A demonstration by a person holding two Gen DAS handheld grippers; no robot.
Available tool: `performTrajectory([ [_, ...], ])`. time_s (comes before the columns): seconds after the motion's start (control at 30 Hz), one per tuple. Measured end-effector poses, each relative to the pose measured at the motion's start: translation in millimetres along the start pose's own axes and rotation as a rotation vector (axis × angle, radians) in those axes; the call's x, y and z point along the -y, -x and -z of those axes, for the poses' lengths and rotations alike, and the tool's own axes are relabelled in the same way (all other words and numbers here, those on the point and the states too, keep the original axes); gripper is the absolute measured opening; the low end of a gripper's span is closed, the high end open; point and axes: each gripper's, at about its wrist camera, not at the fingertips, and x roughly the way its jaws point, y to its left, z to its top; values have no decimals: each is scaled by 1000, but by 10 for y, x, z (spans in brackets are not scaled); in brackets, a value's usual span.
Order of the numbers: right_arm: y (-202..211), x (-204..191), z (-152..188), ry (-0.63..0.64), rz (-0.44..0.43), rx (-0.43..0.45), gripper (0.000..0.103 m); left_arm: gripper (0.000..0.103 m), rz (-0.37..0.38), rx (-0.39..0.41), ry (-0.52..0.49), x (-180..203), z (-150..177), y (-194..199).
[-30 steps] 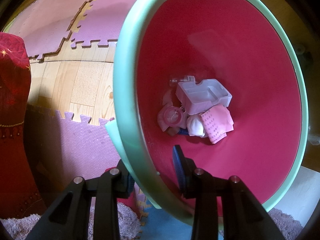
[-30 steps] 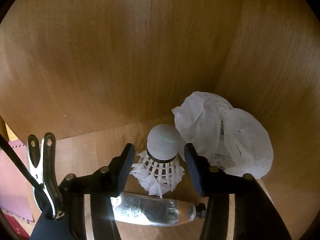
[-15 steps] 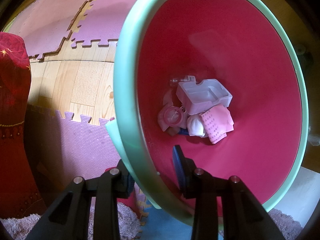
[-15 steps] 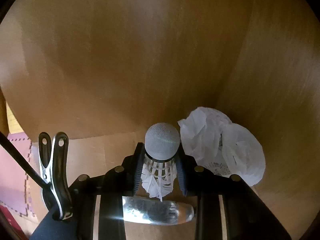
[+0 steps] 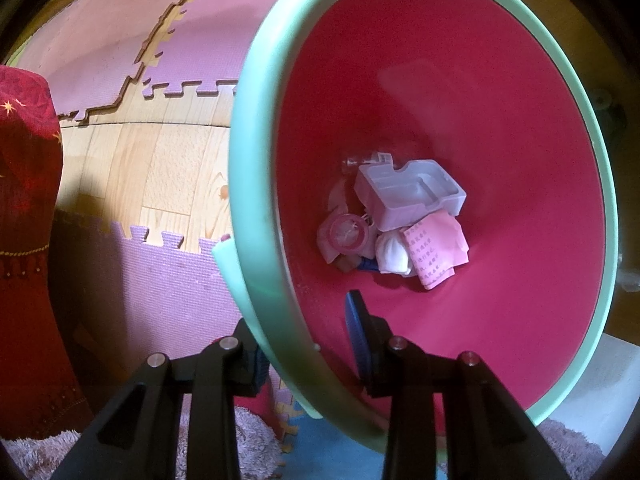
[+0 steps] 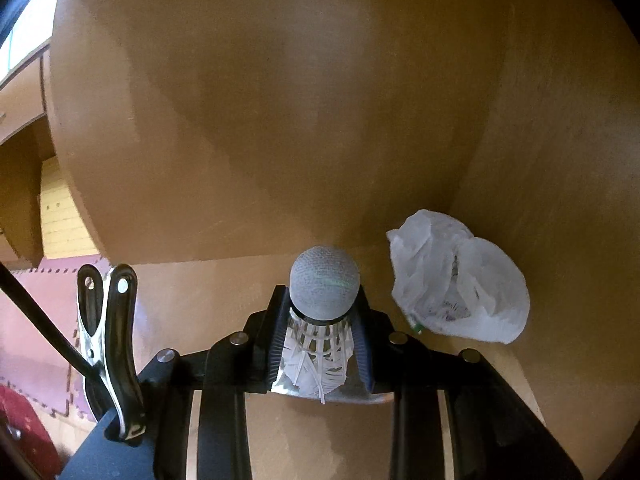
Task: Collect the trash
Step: 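Lift the shuttlecock with the right tool and carry it over the bucket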
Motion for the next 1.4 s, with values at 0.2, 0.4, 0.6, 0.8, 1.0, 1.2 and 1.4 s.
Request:
performTrajectory([
  [0.2, -50, -17, 61, 21, -39, -4, 31, 35, -3, 2, -1, -2, -1, 4],
  [0.4, 260, -226, 252, 47, -90, -16, 31, 35, -3, 2, -2, 0, -14, 9],
  [0.6, 462, -340, 419, 55, -138, -35, 31, 35, -3, 2, -1, 0, -14, 10],
  [0.8, 562, -414, 593, 63, -187, -58, 31, 35, -3, 2, -1, 1, -13, 8],
  [1.0, 653, -483, 764, 65, -237, -87, 31, 35, -1, 1, 0, 18, -36, 8],
  [1.2, 761, -616, 910, 102, -261, -86, 31, 35, -1, 1, 0, 17, -36, 9],
  [1.4, 865, -679, 965, 100, -287, -81, 31, 35, 0, 1, 0, 19, -40, 10],
])
